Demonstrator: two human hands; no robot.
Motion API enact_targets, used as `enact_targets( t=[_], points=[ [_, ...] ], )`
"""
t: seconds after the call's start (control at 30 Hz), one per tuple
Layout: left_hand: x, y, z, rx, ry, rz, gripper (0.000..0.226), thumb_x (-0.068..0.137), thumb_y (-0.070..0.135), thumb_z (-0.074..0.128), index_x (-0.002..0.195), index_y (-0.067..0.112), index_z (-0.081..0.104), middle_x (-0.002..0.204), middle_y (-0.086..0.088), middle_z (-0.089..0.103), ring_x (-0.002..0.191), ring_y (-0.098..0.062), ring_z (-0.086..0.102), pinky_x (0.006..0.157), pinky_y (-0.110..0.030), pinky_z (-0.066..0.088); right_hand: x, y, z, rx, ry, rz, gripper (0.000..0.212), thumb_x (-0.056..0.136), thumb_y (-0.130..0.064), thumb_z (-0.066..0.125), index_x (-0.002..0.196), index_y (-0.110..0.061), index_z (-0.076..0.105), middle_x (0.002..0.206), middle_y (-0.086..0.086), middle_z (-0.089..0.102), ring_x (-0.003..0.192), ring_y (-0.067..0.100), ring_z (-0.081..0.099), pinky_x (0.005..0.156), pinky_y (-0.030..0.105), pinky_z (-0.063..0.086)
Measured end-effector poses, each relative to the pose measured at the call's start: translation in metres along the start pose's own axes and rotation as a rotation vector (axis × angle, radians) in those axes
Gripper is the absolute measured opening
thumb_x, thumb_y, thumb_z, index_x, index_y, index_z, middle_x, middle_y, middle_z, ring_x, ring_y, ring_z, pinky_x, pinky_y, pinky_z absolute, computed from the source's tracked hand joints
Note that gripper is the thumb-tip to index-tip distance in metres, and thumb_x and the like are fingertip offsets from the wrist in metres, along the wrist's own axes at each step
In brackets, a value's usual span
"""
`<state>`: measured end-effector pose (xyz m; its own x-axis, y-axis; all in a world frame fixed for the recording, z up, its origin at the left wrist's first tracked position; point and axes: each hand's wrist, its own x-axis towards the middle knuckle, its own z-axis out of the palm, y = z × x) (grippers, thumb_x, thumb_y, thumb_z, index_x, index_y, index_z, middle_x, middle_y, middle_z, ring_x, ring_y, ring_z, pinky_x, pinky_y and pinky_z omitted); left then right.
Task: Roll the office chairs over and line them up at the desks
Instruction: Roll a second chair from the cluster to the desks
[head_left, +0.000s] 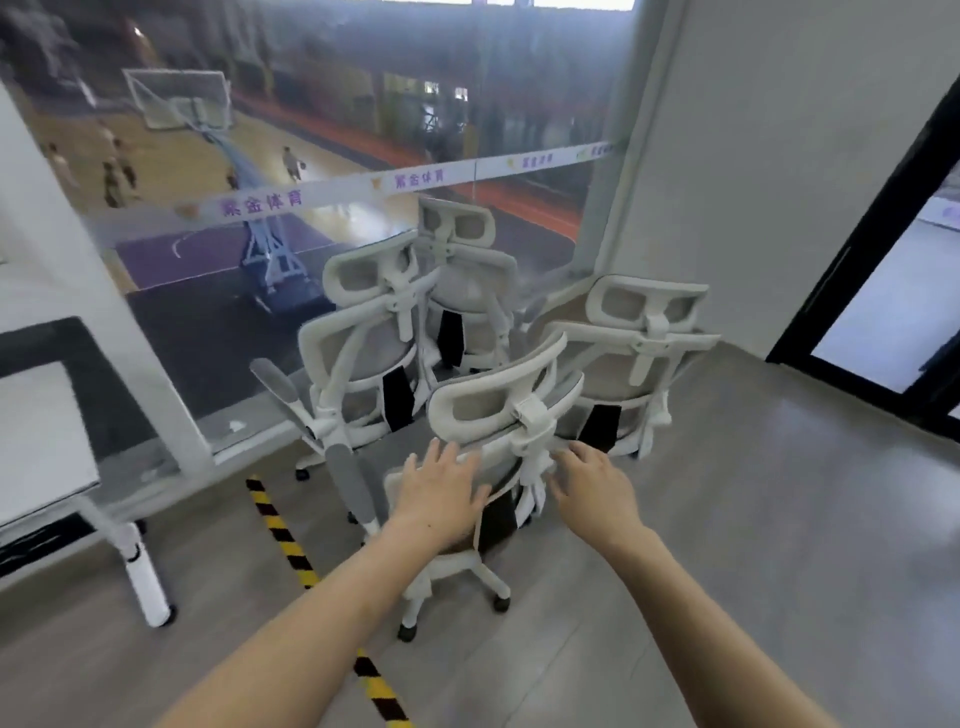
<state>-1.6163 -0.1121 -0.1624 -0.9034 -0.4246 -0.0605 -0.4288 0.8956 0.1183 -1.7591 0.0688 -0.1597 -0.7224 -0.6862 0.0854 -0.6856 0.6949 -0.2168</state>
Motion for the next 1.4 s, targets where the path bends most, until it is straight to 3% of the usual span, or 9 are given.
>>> enact_targets(
  t=[0.1,0.2,0.3,0.4,0.5,0.73,0.93,1.4],
  points=[
    [0.033,0.021,0.013,-0.008,-0.013,-0.116,0.063,0.104,0.055,0.040,0.159,0.027,0.028,0.163,-0.006,0.033,0.152,-0.032,0.026,0.118,-0.059,0.030,0.053,0.035,0.005,0.019,-0.012,-0.110,0.040,0.102,-0.037,0.053,0.138,-0.020,0.057,0.142,0.002,0.055,0.132,0.027,0.049,0.101,0.040,0.046],
    [0.066,0.037,0.026,-0.018,-0.097,-0.229,0.068,0.107,0.056,0.033,0.166,0.029,0.012,0.172,-0.008,0.014,0.157,-0.035,0.013,0.123,-0.062,0.017,0.101,0.067,0.013,0.027,-0.067,-0.194,0.048,0.102,-0.040,0.052,0.145,-0.020,0.051,0.150,0.006,0.049,0.139,0.029,0.043,0.107,0.041,0.042],
    [0.091,0.046,0.040,-0.061,-0.169,-0.374,0.070,0.105,0.060,0.030,0.165,0.035,0.004,0.174,-0.006,0.001,0.158,-0.036,0.003,0.122,-0.068,0.010,0.142,0.092,0.027,-0.002,-0.204,-0.238,0.061,0.104,-0.053,0.042,0.158,-0.026,0.033,0.167,0.009,0.025,0.155,0.030,0.020,0.120,0.047,0.030],
    [0.103,0.048,0.057,-0.113,-0.225,-0.461,0.075,0.103,0.066,0.028,0.165,0.039,-0.007,0.174,-0.004,-0.015,0.159,-0.038,-0.009,0.120,-0.073,0.008,0.176,0.107,0.042,-0.094,-0.360,-0.286,0.076,0.099,-0.069,0.030,0.163,-0.035,0.008,0.172,0.006,-0.003,0.158,0.028,-0.004,0.126,0.053,0.013],
    [0.101,0.051,0.073,-0.220,-0.224,-0.499,0.078,0.103,0.067,0.031,0.161,0.046,-0.015,0.169,0.003,-0.031,0.156,-0.033,-0.026,0.118,-0.078,0.001,0.195,0.109,0.057,-0.139,-0.455,-0.343,0.082,0.095,-0.077,0.023,0.163,-0.036,0.005,0.171,0.004,-0.014,0.157,0.028,-0.015,0.125,0.057,0.004],
    [0.077,0.058,0.085,-0.205,-0.160,-0.549,0.076,0.102,0.067,0.031,0.160,0.048,-0.013,0.174,0.000,-0.013,0.157,-0.027,-0.024,0.116,-0.079,-0.002,0.174,0.109,0.084,-0.123,-0.400,-0.365,0.084,0.093,-0.080,0.012,0.163,-0.034,0.007,0.171,0.002,-0.018,0.156,0.028,-0.020,0.124,0.059,-0.002],
    [0.023,0.055,0.087,-0.183,-0.157,-0.575,0.076,0.101,0.068,0.030,0.160,0.048,-0.013,0.174,-0.001,-0.011,0.157,-0.026,-0.023,0.115,-0.080,-0.001,0.126,0.087,0.085,-0.074,-0.443,-0.374,0.083,0.092,-0.080,0.011,0.163,-0.037,0.002,0.170,-0.001,-0.022,0.153,0.027,-0.027,0.123,0.062,-0.007],
    [-0.228,0.079,0.111,-0.214,-0.111,-0.768,0.076,0.100,0.068,0.031,0.160,0.050,-0.012,0.174,-0.001,-0.010,0.158,-0.026,-0.023,0.114,-0.079,-0.004,-0.084,0.008,0.078,-0.110,-0.521,-0.565,0.083,0.092,-0.080,0.010,0.162,-0.038,-0.005,0.168,0.002,-0.028,0.151,0.029,-0.032,0.123,0.060,-0.011]
  ],
)
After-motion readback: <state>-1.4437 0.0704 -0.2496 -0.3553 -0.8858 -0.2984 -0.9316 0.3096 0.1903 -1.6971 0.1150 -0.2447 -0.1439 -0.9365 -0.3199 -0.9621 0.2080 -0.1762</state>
